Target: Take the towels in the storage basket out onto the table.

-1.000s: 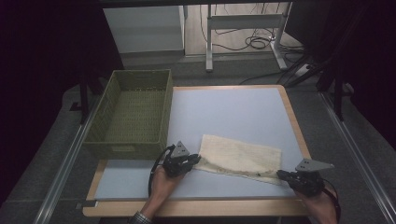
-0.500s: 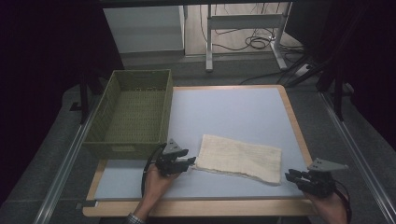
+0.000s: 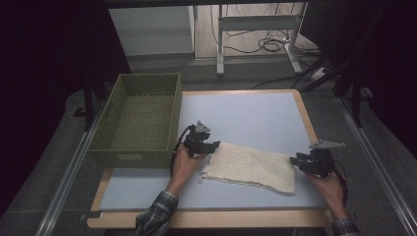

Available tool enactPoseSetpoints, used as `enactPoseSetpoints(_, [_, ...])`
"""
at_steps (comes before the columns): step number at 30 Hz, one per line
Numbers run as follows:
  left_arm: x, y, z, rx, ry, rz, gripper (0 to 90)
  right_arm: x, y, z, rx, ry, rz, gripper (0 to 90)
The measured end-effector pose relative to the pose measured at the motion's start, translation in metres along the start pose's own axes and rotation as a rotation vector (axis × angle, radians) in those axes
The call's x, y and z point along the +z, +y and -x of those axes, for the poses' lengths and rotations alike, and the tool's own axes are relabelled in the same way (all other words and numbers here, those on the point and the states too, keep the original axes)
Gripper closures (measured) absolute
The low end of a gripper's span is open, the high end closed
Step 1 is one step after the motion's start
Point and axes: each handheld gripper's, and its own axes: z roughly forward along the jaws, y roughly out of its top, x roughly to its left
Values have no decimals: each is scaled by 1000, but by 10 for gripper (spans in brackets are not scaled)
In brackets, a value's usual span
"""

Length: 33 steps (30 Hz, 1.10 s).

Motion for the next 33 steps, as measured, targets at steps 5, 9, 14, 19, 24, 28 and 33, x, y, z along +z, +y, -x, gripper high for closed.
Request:
enactPoseSetpoints(5, [13,-5,-2,23,-73,-14,607,5,-3,-7,-61,-17,-28,855])
enactPoseSetpoints(9, [8,-3,4,45,-50,-13,858,7,5,-3,-68,-39,-36,869])
enactPoseSetpoints(14, [-5,-6,9,42,-18,5,863,18,24,11,-68,-56,-17,869])
enactPoseSetpoints(19, [-14,-16,12,33,3,-7,859,38,44,23,-55,-57,-13,868])
enactPoseSetpoints(24, [-21,-28,18,35,11,-8,850,59,63,30,-31,-55,-18,868])
enactPoseSetpoints(28, [-20,-30,15,23,23,-1,734,68,65,33,-36,-60,-41,862])
enactPoseSetpoints(33, [-15,-28,9,2,25,8,585,51,62,31,-33,-49,-2,812])
